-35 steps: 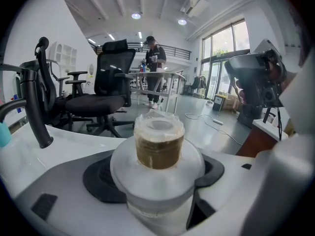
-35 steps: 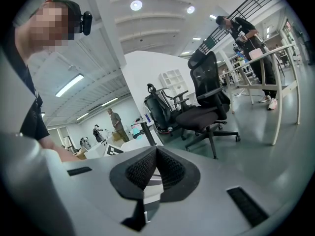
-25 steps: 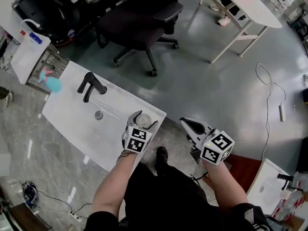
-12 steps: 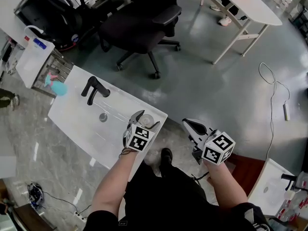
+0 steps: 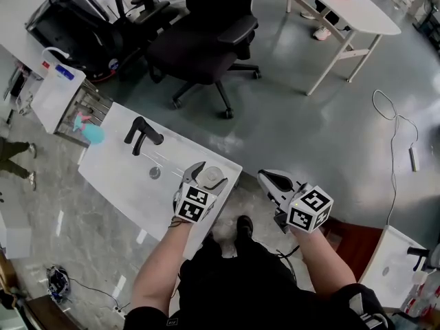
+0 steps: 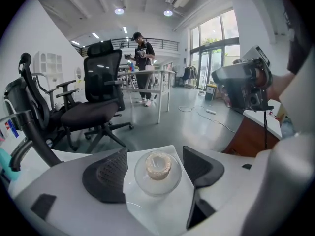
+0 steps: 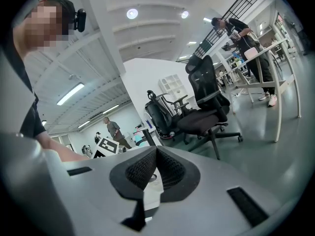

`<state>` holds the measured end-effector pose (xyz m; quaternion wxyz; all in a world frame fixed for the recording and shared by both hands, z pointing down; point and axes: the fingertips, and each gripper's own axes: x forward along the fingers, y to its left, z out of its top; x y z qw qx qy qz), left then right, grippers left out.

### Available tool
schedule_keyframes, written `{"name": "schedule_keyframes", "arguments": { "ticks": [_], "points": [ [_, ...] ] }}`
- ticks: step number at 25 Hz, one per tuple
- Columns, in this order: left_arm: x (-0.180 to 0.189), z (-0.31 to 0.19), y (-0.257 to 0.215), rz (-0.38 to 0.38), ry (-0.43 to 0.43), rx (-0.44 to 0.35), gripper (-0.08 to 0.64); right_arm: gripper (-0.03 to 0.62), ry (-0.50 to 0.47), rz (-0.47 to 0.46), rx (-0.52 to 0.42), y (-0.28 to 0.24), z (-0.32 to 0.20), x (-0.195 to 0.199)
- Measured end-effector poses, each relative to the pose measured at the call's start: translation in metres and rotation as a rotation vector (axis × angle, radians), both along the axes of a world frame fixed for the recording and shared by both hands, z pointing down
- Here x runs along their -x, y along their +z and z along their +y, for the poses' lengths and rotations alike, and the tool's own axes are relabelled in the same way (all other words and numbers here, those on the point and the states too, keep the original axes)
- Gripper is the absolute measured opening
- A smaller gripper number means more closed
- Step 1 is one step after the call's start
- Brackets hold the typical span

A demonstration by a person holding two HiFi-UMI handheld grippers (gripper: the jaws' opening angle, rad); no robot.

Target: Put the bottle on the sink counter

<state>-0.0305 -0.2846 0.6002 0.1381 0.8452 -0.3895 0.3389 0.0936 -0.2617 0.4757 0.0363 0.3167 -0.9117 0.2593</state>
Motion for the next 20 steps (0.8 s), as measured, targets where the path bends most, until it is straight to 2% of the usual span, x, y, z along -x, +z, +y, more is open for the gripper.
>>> {"name": "schedule_keyframes", "arguments": {
  "ticks": [4,10,12,13,16,20],
  "points": [
    [0.015,0.005,-0.033,0.062,-0.029,-0.077,0.336,0.014,-0.016,0.014,-0.021,-0.010,0.004,0.018],
    [0.059,0.036,-0.094,0.222,-0.053,-0.151,0.319,0.014,-0.021,0.040,-0.092,-0.035,0.014,0.070],
    [0.081,0.053,-0.118,0.265,-0.051,-0.181,0.158,0.014,-0.023,0.051,-0.131,-0.048,0.022,0.093],
    [0.093,0.062,-0.131,0.279,-0.052,-0.201,0.120,0.014,-0.026,0.055,-0.152,-0.055,0.029,0.107],
    [0.137,0.090,-0.167,0.320,-0.067,-0.267,0.040,0.014,-0.031,0.059,-0.202,-0.074,0.053,0.147],
    [0.195,0.123,-0.208,0.376,-0.094,-0.343,0.011,0.014,-0.013,0.052,-0.250,-0.098,0.089,0.190]
  ]
}}
